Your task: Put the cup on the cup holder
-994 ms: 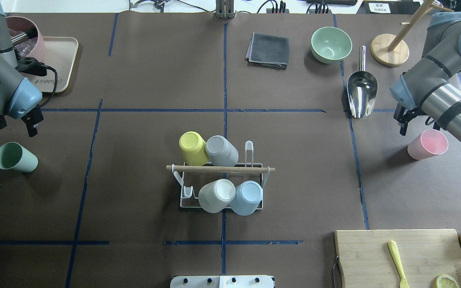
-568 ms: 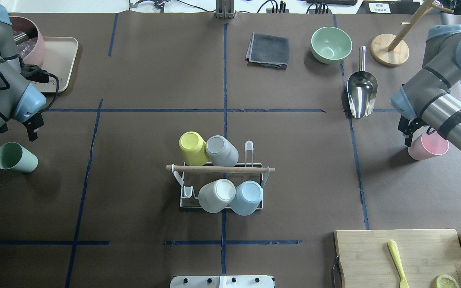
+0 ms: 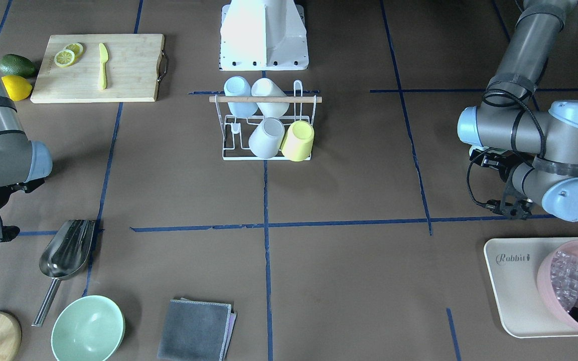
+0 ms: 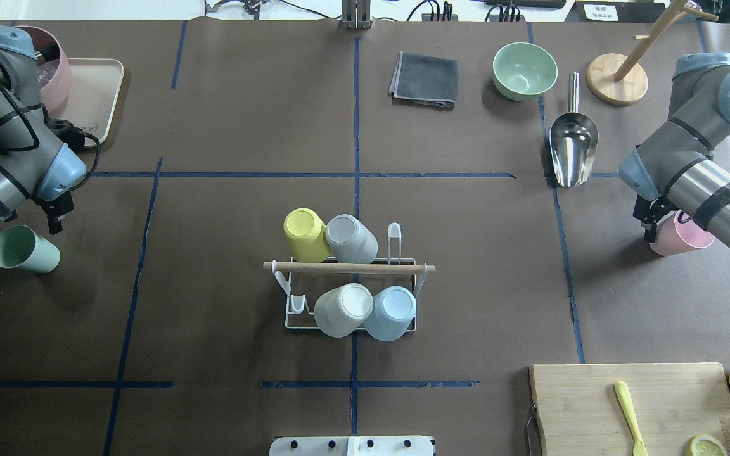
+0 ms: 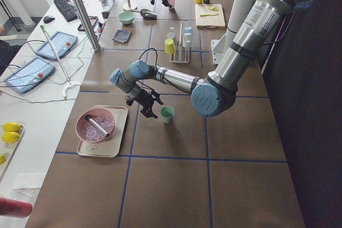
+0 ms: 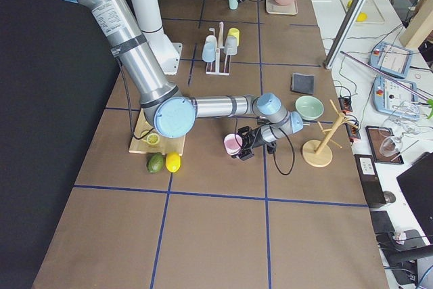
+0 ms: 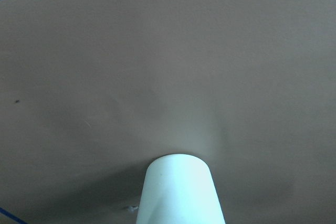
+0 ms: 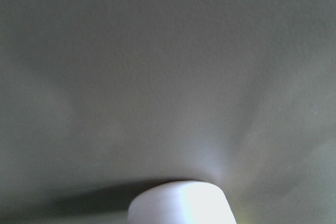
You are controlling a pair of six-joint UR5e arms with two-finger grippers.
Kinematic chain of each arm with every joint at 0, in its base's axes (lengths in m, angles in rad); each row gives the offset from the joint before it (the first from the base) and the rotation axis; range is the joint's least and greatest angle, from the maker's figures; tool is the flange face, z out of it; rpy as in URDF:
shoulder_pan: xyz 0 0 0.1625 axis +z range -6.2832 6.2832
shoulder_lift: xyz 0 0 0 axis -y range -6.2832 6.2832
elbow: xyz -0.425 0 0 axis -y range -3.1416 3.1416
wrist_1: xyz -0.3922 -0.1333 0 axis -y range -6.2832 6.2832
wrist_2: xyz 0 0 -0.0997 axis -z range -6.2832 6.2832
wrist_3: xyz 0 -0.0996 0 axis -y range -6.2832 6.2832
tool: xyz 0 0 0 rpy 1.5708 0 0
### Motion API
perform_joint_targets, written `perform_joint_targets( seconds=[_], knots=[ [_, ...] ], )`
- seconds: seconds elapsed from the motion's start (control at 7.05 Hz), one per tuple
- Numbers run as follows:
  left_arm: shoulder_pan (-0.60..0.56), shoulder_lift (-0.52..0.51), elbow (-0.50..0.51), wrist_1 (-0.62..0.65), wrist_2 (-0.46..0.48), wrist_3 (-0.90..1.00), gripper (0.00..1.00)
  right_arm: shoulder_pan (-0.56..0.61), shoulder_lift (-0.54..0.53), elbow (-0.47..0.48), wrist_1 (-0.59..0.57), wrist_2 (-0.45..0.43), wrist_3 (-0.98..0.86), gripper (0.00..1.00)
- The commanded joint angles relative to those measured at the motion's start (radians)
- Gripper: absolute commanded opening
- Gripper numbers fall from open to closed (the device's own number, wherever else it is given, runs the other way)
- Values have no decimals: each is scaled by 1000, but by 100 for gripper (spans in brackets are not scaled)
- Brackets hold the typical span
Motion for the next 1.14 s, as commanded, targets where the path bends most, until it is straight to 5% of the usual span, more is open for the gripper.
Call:
perform_joint_targets(
  seconds=[0.0,0.14,0.43,0.57,0.99],
  knots=[
    [23,-4,29,0,-1,3,100,-1,1,1,1,0,-1,99],
    [29,-6,45,0,-1,1,100,-1,1,0,1,0,-1,87],
    [37,-7,71,1,-1,-2,100,13,-1,-2,-1,0,-4,20],
    [46,-7,74,6,0,-2,100,20,1,3,-2,0,-4,8],
    [52,3,77,33,0,-1,100,71,10,103,2,-34,-2,4]
  ],
)
